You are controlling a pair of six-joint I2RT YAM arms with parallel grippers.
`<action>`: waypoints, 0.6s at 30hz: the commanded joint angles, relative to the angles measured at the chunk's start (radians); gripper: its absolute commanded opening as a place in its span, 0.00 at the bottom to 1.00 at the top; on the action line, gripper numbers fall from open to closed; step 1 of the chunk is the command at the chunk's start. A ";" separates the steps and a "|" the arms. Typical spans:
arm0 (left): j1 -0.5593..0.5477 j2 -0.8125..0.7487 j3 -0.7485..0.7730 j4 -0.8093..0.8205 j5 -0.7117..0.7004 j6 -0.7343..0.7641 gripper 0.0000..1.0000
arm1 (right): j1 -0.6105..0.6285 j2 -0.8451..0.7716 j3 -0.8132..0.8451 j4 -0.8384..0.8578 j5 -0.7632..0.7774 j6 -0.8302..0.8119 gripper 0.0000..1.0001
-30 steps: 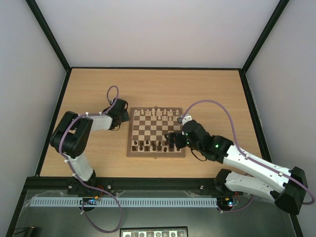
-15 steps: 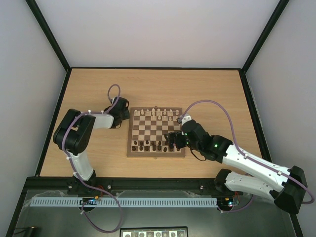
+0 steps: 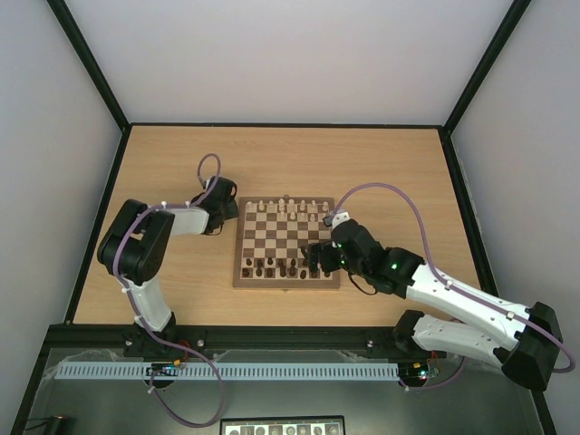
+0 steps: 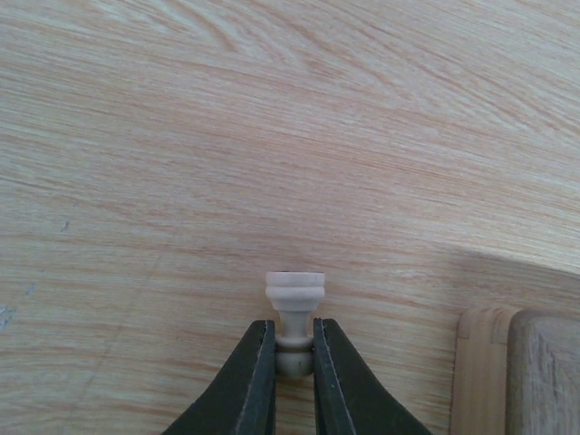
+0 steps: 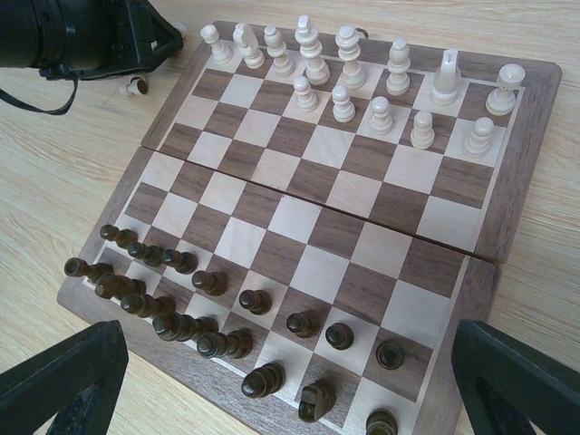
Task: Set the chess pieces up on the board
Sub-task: Pick up the chess piece at the center of the board.
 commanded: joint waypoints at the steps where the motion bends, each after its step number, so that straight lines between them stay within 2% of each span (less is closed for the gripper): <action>1: -0.004 -0.069 0.046 -0.184 0.038 -0.009 0.03 | -0.003 0.008 -0.002 0.006 -0.006 -0.011 0.99; 6: -0.035 -0.249 0.081 -0.370 0.168 0.015 0.03 | -0.003 0.018 0.021 0.015 -0.034 -0.010 0.99; 10: -0.063 -0.418 0.068 -0.492 0.346 0.046 0.05 | -0.003 0.013 0.038 0.027 -0.071 -0.006 0.98; 14: -0.099 -0.563 0.045 -0.556 0.558 0.068 0.07 | -0.003 0.010 0.065 0.037 -0.107 -0.006 0.99; 18: -0.139 -0.690 -0.001 -0.545 0.758 0.038 0.10 | -0.003 0.011 0.110 0.042 -0.135 -0.005 0.99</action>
